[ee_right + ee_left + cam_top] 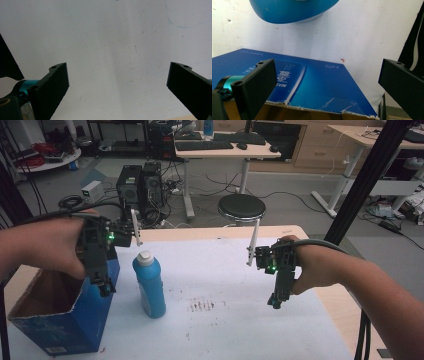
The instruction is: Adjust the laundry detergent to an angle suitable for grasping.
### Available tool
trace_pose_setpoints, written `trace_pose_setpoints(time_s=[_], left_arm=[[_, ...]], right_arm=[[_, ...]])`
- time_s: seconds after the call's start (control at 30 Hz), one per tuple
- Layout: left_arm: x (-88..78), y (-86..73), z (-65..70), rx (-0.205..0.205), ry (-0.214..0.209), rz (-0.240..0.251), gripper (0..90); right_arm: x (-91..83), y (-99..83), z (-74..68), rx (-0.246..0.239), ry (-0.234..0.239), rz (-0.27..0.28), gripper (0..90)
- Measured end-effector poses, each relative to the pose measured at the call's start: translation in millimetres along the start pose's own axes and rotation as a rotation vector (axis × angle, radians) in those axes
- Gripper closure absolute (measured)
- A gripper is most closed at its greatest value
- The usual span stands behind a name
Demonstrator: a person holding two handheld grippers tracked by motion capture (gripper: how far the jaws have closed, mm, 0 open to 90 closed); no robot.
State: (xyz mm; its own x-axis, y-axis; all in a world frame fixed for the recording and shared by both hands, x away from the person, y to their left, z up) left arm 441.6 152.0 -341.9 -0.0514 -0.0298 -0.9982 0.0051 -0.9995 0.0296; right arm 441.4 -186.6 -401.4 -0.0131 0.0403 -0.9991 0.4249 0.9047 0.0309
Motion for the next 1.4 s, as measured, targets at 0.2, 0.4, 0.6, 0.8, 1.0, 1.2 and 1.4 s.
trace_pose_setpoints(time_s=[0.2, 0.4, 0.6, 0.8, 1.0, 1.2, 1.4], left_arm=[[-0.4, 1.2, 5.0, -0.002, 0.0, -0.014, 1.8], [-5.1, 3.8, 9.7, 0.001, 0.005, -0.011, 1.8], [-5.3, 4.3, 11.1, 0.005, 0.011, -0.028, 1.7], [-9.3, 4.1, 24.2, 0.003, 0.014, -0.02, 1.8], [-10.7, -1.6, 43.8, -0.007, 0.017, -0.023, 1.7], [-17.4, -8.5, 65.6, 0.0, 0.037, -0.015, 1.8], [-22.5, -5.7, 92.8, 0.019, 0.045, 0.006, 1.8]], right_arm=[[-0.1, 0.2, 0.7, -0.005, 0.003, 0.006, 3.1], [-0.8, 0.0, 1.4, 0.0, -0.004, 0.01, 3.1], [-1.8, -3.4, 2.1, -0.001, -0.013, 0.012, 3.1], [-5.4, -2.5, -1.6, 0.007, -0.018, 0.024, 3.1], [-11.3, 5.2, -10.0, 0.008, -0.021, 0.057, 3.1], [-23.3, 17.8, -19.9, 0.026, -0.043, 0.127, 3.1], [-36.6, 38.2, -29.9, 0.087, -0.075, 0.251, 3.1]])
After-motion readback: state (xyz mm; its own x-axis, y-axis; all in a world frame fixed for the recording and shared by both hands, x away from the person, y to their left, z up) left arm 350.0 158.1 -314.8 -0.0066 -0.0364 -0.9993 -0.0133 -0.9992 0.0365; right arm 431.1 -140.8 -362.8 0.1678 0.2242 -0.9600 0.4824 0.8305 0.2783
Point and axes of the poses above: each handheld gripper's, and its own axes: x roughly forward along the jaws, y roughly out of its top, z roughly to its right, the point moved 9 cm from there along x, roughly forward along the jaws, and after that the axes turned 12 degrees about x, right-handed, at the moved point
